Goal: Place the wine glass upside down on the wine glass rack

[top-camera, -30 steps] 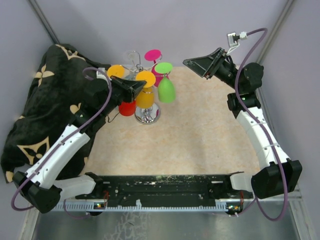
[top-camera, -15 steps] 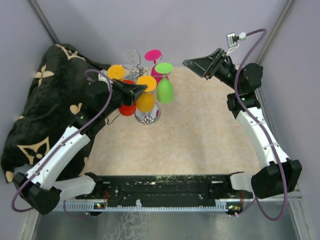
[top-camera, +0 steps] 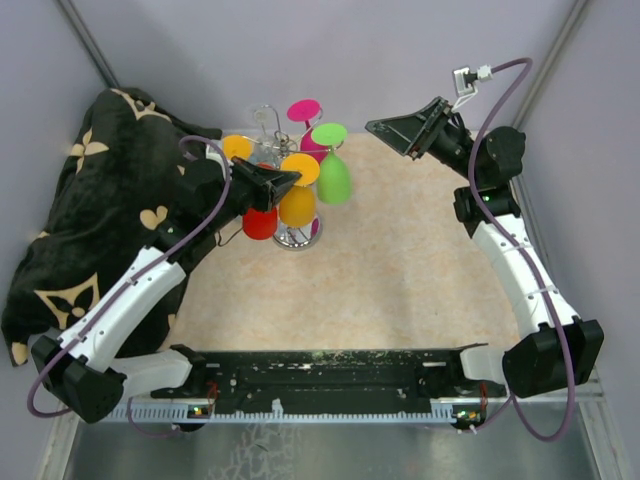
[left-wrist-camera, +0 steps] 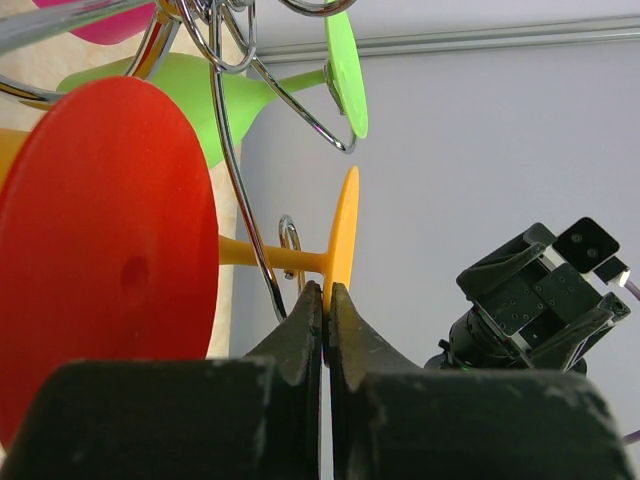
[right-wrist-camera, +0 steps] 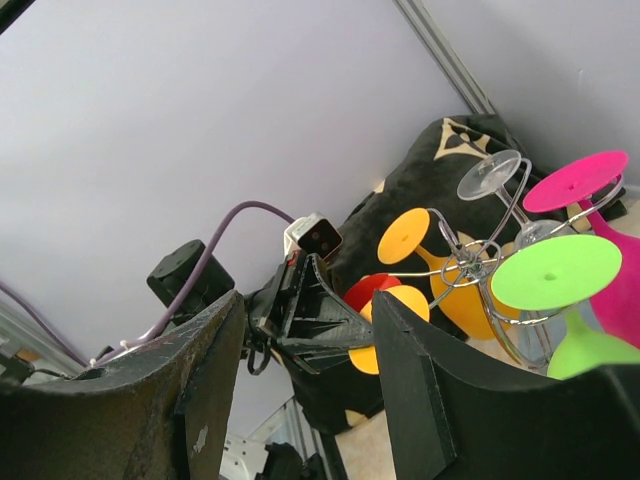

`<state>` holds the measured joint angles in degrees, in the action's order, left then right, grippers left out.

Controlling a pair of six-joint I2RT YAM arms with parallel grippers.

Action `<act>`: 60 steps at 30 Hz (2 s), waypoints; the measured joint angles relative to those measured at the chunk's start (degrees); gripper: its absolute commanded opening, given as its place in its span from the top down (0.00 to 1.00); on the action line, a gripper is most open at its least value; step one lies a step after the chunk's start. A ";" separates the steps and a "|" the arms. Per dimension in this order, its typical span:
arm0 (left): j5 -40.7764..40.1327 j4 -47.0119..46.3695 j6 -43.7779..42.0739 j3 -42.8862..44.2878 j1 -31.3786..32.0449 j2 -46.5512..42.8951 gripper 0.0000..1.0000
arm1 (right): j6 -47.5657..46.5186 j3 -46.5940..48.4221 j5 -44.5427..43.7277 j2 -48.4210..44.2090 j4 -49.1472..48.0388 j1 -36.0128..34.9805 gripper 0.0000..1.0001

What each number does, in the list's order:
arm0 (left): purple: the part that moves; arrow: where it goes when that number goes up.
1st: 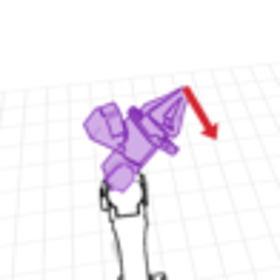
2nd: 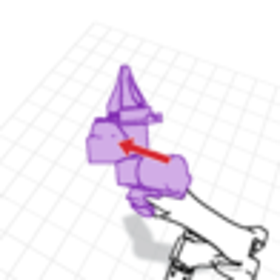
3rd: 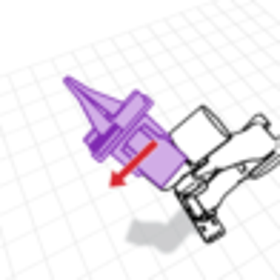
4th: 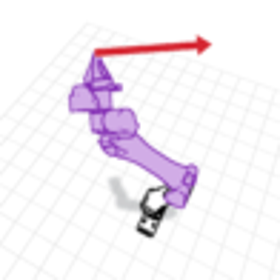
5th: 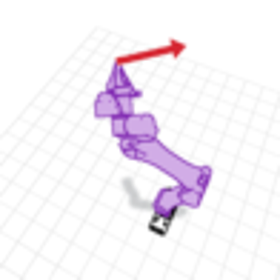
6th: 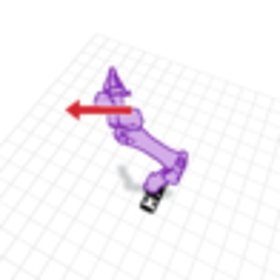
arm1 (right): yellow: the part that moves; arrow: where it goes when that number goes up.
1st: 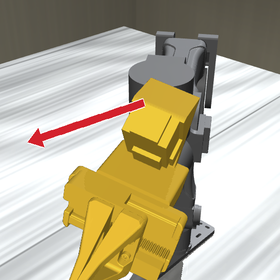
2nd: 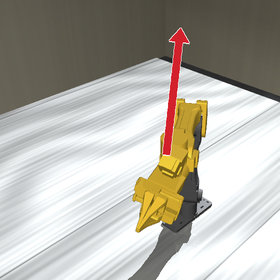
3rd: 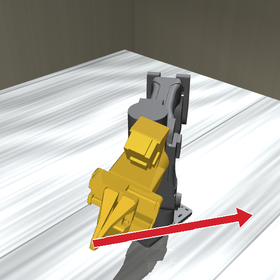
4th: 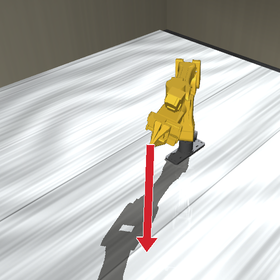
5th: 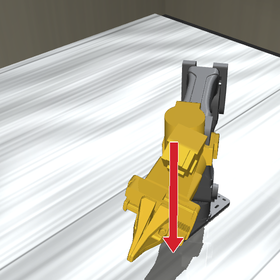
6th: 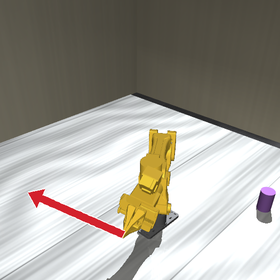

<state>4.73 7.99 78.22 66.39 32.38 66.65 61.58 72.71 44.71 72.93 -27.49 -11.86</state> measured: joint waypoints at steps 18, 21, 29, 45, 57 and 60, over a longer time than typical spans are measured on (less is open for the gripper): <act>1.79 0.28 -0.22 0.00 0.04 -2.60 1.00 | 0.44 -0.72 0.00 0.07 -0.48 0.00 0.46; 2.54 0.33 -0.22 0.00 0.04 -2.60 1.00 | 0.59 -0.72 0.00 0.28 -0.55 0.00 0.46; 3.96 0.22 -0.22 0.00 0.11 -2.45 1.00 | 0.63 -0.72 -0.02 0.63 -0.55 0.00 0.46; 5.44 -2.27 -0.28 0.07 0.11 2.51 0.98 | 0.57 -0.72 0.00 0.63 -0.61 0.00 0.46; 6.91 -4.79 -1.11 0.52 0.11 3.43 0.65 | 0.55 -1.09 0.00 0.70 -0.66 0.00 0.46; 6.97 -4.96 -1.09 0.55 0.11 3.41 0.62 | 0.55 -1.09 0.00 0.70 -0.66 0.00 0.46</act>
<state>11.70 3.03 77.12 66.94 32.49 70.06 62.13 71.61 44.71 73.63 -28.14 -11.86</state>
